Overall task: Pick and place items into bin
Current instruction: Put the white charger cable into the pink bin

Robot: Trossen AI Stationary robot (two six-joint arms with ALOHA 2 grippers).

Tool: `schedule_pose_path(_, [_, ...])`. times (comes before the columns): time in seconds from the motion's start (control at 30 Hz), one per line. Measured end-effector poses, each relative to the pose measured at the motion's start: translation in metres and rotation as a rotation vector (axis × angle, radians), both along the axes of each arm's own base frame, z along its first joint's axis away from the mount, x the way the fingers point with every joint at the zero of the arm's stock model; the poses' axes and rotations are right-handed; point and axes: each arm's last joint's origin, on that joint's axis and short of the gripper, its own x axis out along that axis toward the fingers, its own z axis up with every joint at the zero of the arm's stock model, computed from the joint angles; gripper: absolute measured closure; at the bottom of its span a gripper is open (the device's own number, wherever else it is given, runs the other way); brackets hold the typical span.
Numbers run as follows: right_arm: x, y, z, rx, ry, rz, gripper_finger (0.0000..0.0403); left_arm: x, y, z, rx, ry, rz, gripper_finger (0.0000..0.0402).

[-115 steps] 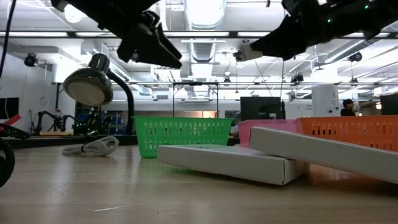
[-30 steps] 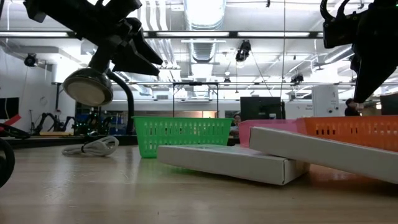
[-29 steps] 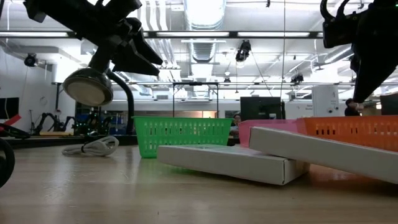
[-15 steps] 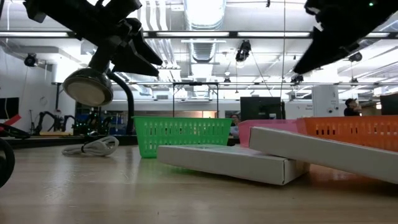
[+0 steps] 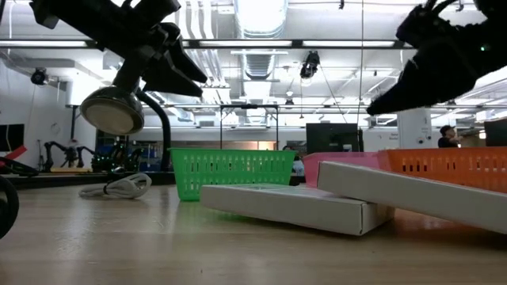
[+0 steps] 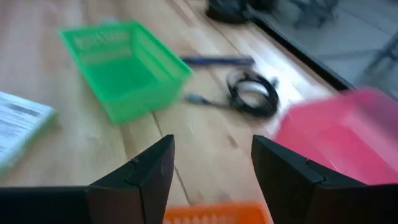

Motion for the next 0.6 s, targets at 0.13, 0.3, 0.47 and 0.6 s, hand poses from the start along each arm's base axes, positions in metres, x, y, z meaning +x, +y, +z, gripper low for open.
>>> schedule_pose_path(0.13, [0.003,0.003,0.006,-0.012,-0.131,0.173,0.0202,0.001,0.0,0.001,-0.003,-0.013,0.0,0.0146])
schedule_pose_path(0.3, [-0.002,-0.003,0.007,-0.032,-0.303,0.374,0.0202,0.001,0.0,0.001,-0.005,-0.017,-0.003,0.0146])
schedule_pose_path(0.47, [-0.008,-0.014,0.004,-0.076,-0.371,0.381,0.0202,0.001,0.0,0.001,-0.006,-0.019,-0.005,0.0146])
schedule_pose_path(0.6, [-0.005,-0.016,0.008,-0.133,-0.368,0.378,0.0202,0.001,-0.001,0.001,-0.007,-0.019,-0.005,0.0146])
